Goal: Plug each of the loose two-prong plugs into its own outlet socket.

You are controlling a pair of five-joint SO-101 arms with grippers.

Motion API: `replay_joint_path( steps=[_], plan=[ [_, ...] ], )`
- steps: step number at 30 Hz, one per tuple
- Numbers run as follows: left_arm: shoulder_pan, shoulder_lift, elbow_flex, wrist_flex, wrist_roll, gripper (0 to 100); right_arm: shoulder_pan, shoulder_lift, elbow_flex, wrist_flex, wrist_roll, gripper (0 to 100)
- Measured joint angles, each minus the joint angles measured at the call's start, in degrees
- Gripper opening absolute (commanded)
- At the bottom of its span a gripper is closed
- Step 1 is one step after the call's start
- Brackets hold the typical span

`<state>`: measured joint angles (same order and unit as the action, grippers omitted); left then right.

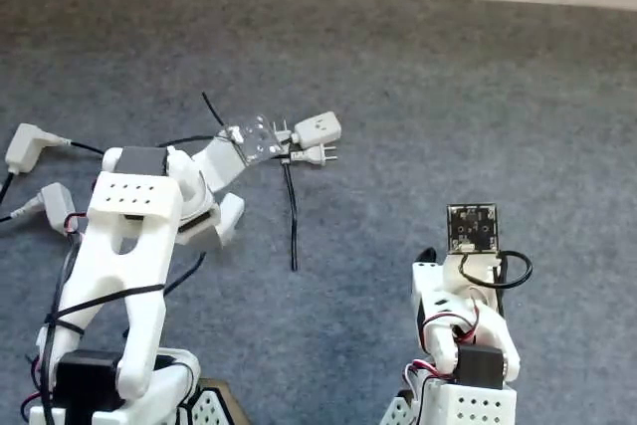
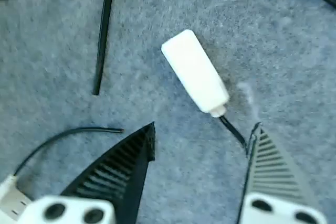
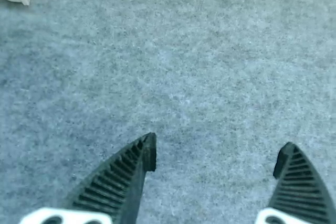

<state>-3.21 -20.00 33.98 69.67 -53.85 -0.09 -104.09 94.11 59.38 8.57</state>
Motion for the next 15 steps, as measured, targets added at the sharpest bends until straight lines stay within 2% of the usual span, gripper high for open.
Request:
replay_joint_path(
  steps=[2, 8, 11, 15],
  plan=[
    [0.0, 0.0, 0.09, -1.85, 0.0, 29, 0.0, 0.0, 0.0, 0.0, 0.0, 34.6],
    [-0.09, 0.0, 4.48, -15.03, 7.3, 29, 0.0, 0.0, 0.0, 0.0, 0.0, 34.6],
    [0.53, 0.0, 5.98, -17.23, 9.76, 29, 0.0, 0.0, 0.0, 0.0, 0.0, 34.6],
    [5.01, 0.09, 7.47, -18.2, 11.52, 29, 0.0, 0.0, 0.0, 0.0, 0.0, 34.6]
  ],
)
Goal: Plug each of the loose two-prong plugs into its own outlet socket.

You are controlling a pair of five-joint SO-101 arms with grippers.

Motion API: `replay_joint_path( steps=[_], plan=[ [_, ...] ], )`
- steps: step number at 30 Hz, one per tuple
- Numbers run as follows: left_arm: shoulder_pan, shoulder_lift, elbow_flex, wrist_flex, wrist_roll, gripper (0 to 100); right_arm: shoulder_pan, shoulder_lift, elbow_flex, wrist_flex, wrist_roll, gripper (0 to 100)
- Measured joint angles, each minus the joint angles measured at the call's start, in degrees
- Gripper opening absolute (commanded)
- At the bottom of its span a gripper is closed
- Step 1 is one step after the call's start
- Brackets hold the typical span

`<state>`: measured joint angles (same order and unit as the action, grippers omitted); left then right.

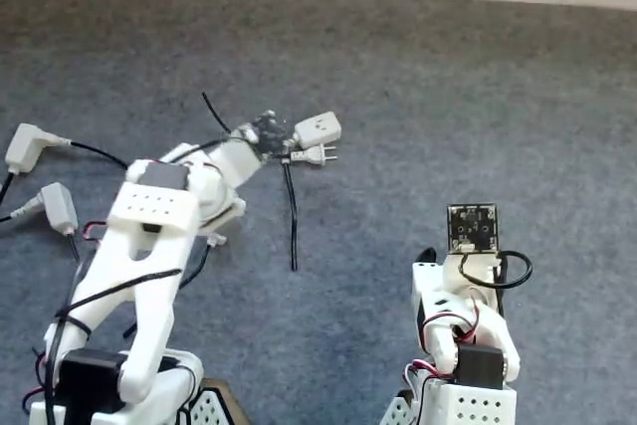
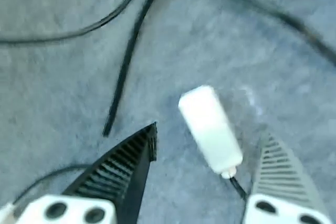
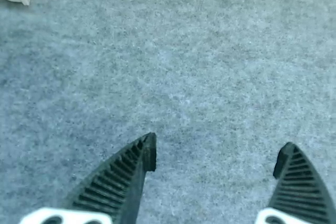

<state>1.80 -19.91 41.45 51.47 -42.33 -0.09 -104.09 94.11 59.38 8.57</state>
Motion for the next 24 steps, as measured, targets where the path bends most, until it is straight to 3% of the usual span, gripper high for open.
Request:
replay_joint_path(
  steps=[5, 14, 24],
  plan=[
    [0.09, 1.85, 0.09, -3.34, 0.18, 29, 0.0, 0.0, 0.0, 0.0, 0.0, 34.6],
    [-12.04, 18.64, -6.24, -9.93, -1.76, 29, 0.0, 0.0, 0.0, 0.0, 0.0, 34.6],
    [-16.0, 21.19, -20.31, 4.31, -5.71, 29, 0.0, 0.0, 0.0, 0.0, 0.0, 34.6]
  ],
)
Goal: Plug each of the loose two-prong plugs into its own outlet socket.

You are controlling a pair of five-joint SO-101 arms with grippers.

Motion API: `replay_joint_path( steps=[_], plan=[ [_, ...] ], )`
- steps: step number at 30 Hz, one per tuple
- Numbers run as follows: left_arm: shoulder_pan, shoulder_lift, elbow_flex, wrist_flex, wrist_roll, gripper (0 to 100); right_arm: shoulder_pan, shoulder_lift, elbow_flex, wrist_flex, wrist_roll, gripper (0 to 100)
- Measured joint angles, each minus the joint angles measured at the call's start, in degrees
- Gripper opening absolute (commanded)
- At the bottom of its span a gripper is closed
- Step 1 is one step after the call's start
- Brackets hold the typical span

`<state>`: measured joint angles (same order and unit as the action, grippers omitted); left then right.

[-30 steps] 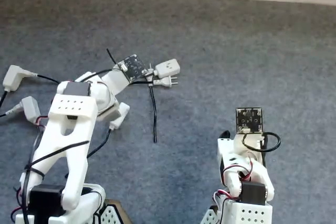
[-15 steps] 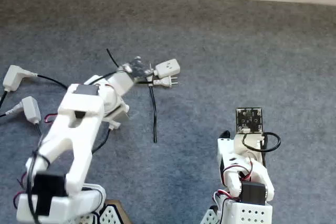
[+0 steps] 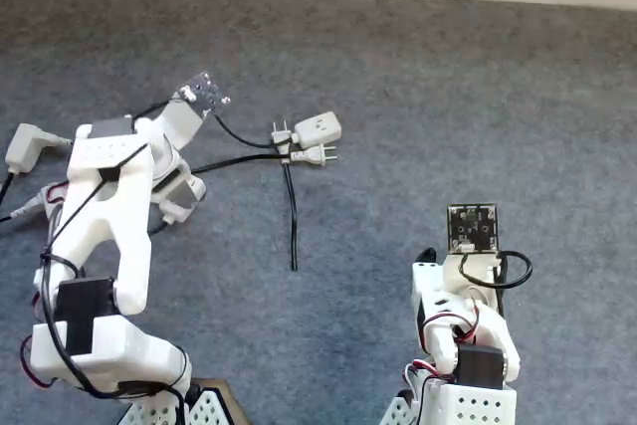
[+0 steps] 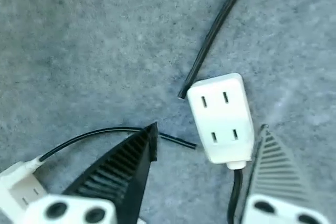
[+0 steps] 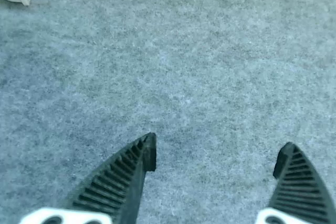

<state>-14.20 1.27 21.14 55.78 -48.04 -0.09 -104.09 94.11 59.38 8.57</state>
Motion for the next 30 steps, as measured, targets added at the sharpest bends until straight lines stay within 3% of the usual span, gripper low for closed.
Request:
replay_joint_path(
  steps=[10, 18, 24, 30],
  plan=[
    [0.18, 0.79, -1.76, 3.25, 0.26, 29, 0.0, 0.0, 0.0, 0.0, 0.0, 34.6],
    [1.05, 11.87, -4.13, 2.55, 2.29, 28, 0.0, 0.0, 0.0, 0.0, 0.0, 34.6],
    [1.05, 15.3, -7.56, 2.64, 2.46, 2, 0.0, 0.0, 0.0, 0.0, 0.0, 34.6],
    [6.07, 14.86, -10.55, 14.07, 2.55, 0, 0.0, 0.0, 0.0, 0.0, 0.0, 34.6]
  ],
)
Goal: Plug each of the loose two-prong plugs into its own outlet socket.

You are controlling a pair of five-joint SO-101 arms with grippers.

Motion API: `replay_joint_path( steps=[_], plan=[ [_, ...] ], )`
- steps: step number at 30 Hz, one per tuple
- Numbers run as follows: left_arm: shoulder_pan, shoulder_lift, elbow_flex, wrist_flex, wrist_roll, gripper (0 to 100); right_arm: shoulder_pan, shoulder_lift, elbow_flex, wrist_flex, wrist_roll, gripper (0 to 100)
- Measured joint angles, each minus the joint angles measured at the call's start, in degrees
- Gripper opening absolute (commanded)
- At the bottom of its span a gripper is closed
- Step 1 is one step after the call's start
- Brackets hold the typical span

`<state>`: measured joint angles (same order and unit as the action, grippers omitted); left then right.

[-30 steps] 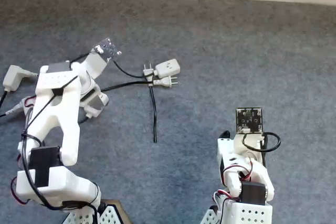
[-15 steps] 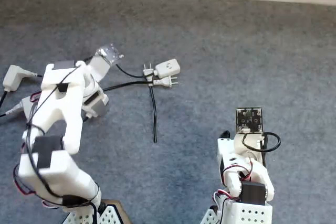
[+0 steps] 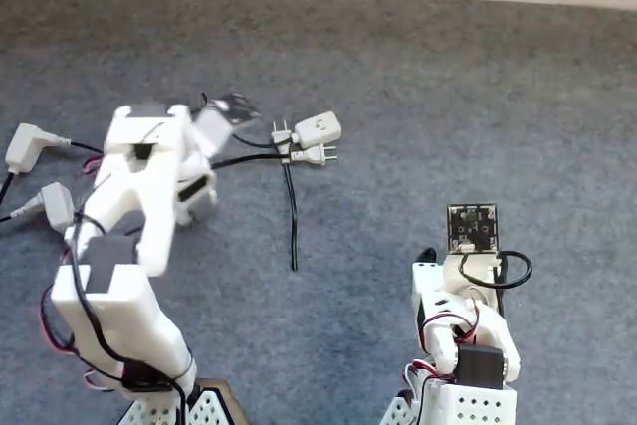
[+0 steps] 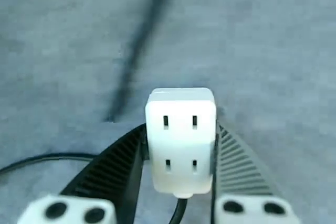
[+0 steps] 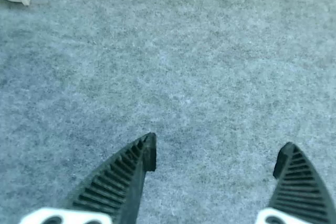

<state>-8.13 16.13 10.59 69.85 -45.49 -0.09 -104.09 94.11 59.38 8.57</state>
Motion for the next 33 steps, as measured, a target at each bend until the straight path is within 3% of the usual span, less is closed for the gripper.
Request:
replay_joint_path(
  steps=[6, 11, 18, 22, 28, 33],
  plan=[
    [12.75, -3.08, -1.32, 17.49, -6.51, 0, 0.0, 0.0, 0.0, 0.0, 0.0, 34.6],
    [21.71, -8.53, 4.48, 21.1, -9.05, 0, 0.0, 0.0, 0.0, 0.0, 0.0, 34.6],
    [29.36, -21.54, 26.55, 9.67, -9.41, 1, 0.0, 0.0, 0.0, 0.0, 0.0, 34.6],
    [29.01, -29.27, 35.96, 2.02, -9.41, 3, 0.0, 0.0, 0.0, 0.0, 0.0, 34.6],
    [25.05, -32.0, 42.2, -4.4, -9.41, 20, 0.0, 0.0, 0.0, 0.0, 0.0, 34.6],
    [24.09, -32.7, 43.52, -5.45, -9.41, 20, 0.0, 0.0, 0.0, 0.0, 0.0, 34.6]
  ],
)
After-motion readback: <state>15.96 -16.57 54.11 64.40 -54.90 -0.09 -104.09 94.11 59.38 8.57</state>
